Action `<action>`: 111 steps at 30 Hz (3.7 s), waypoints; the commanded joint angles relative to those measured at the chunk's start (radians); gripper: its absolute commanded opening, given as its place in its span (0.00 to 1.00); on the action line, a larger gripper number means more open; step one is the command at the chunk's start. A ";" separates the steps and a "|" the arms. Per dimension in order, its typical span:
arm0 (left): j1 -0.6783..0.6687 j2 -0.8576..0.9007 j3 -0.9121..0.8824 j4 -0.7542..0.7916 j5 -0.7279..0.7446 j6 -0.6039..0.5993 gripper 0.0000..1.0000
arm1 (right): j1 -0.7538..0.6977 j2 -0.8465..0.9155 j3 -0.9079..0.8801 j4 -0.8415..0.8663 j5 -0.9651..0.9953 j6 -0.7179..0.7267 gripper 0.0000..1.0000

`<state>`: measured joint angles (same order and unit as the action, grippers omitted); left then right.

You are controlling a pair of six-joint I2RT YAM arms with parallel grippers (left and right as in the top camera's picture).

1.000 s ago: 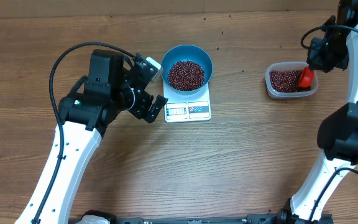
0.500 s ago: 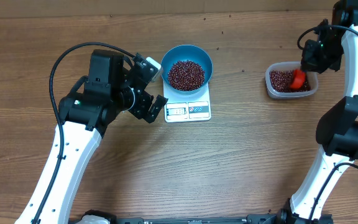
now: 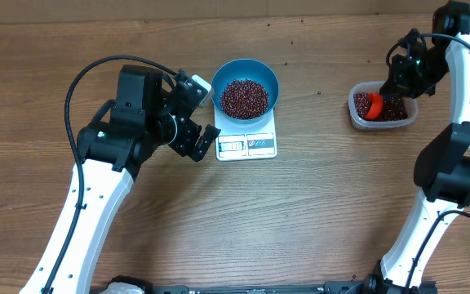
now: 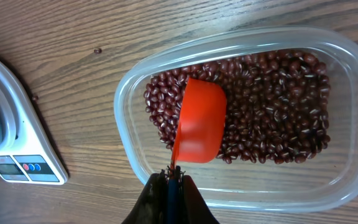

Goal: Scoop item into bowl and weigh 150g on scale
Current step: 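Dip the red scoop into the tub beans with the right gripper, then carry the filled scoop with the right gripper over the teal bowl, then tip the scoop with the right gripper to pour beans into the bowl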

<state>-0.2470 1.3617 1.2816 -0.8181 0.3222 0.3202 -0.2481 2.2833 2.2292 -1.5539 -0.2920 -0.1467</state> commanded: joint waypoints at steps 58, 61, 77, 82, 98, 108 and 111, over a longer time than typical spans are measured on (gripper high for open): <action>0.005 0.005 -0.003 0.003 0.008 -0.006 1.00 | -0.264 0.013 -0.093 -0.141 -0.801 -0.404 0.04; 0.005 0.005 -0.004 0.003 0.008 -0.006 0.99 | -0.227 0.002 -0.093 -0.141 -0.806 -0.404 0.04; 0.005 0.005 -0.004 0.003 0.008 -0.006 1.00 | 0.090 -0.034 -0.027 -0.139 -0.854 -0.376 0.04; 0.005 0.005 -0.004 0.003 0.008 -0.006 1.00 | 0.175 -0.034 0.053 -0.134 -0.852 -0.343 0.04; 0.005 0.005 -0.004 0.003 0.008 -0.006 1.00 | 0.497 -0.047 0.352 -0.039 -0.071 0.122 0.04; 0.005 0.005 -0.004 0.003 0.008 -0.006 0.99 | 0.700 -0.049 0.379 -0.037 0.424 0.185 0.04; 0.005 0.005 -0.004 0.003 0.008 -0.006 0.99 | 0.716 -0.049 0.379 -0.029 0.429 0.185 0.04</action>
<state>-0.2470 1.3617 1.2816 -0.8181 0.3222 0.3202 0.4652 2.2810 2.5752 -1.5921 0.0227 0.0185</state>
